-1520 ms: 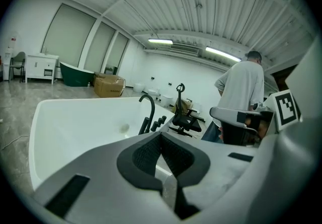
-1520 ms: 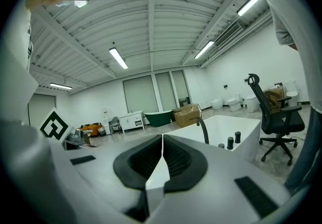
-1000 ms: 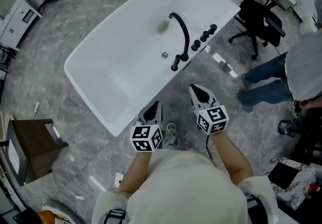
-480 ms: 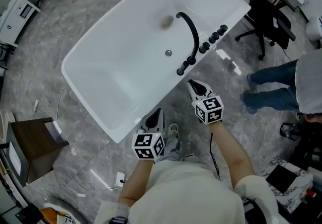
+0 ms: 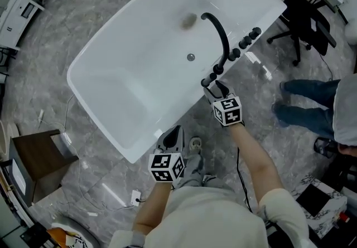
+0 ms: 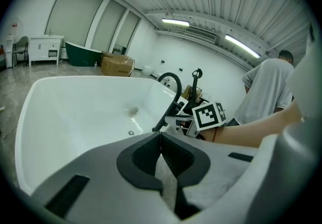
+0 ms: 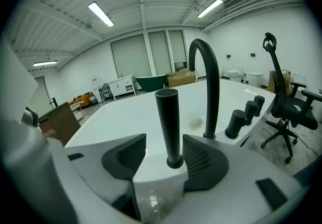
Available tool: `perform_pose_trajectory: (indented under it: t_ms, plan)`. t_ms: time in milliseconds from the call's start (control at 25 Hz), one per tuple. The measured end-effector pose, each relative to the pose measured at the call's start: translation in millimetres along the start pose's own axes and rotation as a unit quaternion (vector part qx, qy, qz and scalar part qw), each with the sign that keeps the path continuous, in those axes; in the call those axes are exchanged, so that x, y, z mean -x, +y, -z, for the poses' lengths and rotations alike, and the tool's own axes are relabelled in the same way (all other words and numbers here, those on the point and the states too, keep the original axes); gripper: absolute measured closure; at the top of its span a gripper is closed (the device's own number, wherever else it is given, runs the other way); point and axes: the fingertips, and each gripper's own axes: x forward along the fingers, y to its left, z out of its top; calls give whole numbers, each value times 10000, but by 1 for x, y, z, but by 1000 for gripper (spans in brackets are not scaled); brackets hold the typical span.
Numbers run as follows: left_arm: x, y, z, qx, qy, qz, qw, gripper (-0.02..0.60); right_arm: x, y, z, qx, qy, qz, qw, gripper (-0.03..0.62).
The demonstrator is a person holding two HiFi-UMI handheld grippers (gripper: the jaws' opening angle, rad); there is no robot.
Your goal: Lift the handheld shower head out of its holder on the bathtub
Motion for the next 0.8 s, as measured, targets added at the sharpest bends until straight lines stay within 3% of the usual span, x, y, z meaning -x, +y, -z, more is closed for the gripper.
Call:
perform_pose_trajectory:
  t_ms: [440, 560, 800]
  plan:
    - [-3, 18, 10, 102, 76, -223, 9997, 560, -53, -14, 17, 124, 423, 179, 9989, 378]
    - [-1, 16, 13, 102, 89, -244, 9996, 560, -55, -17, 20, 141, 473, 279, 9984, 447]
    - [5, 15, 19, 99, 80, -286, 9995, 560, -49, -17, 19, 234, 545, 363, 9976, 451]
